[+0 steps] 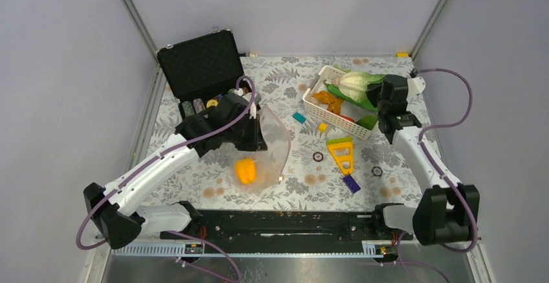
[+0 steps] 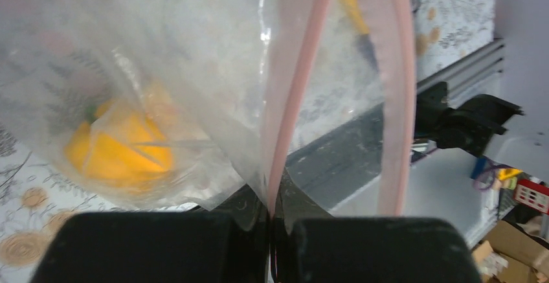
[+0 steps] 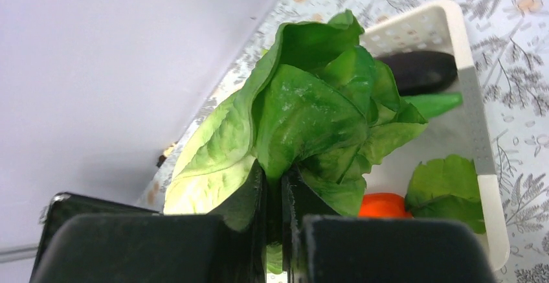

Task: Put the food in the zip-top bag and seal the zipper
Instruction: Pick up the fake vegetable from the bin, then place the fake vegetable in the zipper food storage bag.

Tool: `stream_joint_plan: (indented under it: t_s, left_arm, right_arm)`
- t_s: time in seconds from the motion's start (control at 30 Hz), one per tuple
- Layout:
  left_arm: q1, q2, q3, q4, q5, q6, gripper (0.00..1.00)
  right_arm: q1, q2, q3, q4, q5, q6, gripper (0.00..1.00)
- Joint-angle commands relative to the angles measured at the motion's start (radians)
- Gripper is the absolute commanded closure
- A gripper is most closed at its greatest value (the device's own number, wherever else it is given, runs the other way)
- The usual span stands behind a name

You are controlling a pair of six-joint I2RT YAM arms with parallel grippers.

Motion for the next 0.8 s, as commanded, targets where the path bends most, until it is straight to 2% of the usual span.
stream_joint_plan:
  t_s: [0.0,0.13,0.27,0.43,0.6,0.77]
  left_arm:
    - [0.001,0.025,0.103,0.089,0.112,-0.023,1.0]
    - [0.001,0.057,0.155,0.09,0.134,-0.043,1.0]
    - [-0.002,0.087,0.191,0.09,0.153,-0.048,1.0]
    - [-0.003,0.13,0.178,0.072,0.109,-0.048,1.0]
    - [-0.004,0.166,0.198,-0.023,-0.003,-0.05,1.0]
    - [-0.012,0.153,0.192,-0.028,-0.01,-0.05,1.0]
  right_arm:
    - [-0.006,-0.112,-0.015,0.088,-0.044,-0.122,1.0]
    - [-0.004,-0.212,-0.017,0.103,-0.135,-0.204,1.0]
    - [-0.002,-0.298,0.005,0.074,-0.311,-0.315,1.0]
    - [0.041,-0.411,-0.012,0.102,-0.494,-0.392,1.0]
    - [0.226,-0.484,0.01,0.095,-0.573,-0.535,1.0]
    - [0.436,-0.474,-0.005,0.183,-0.556,-0.636,1.0]
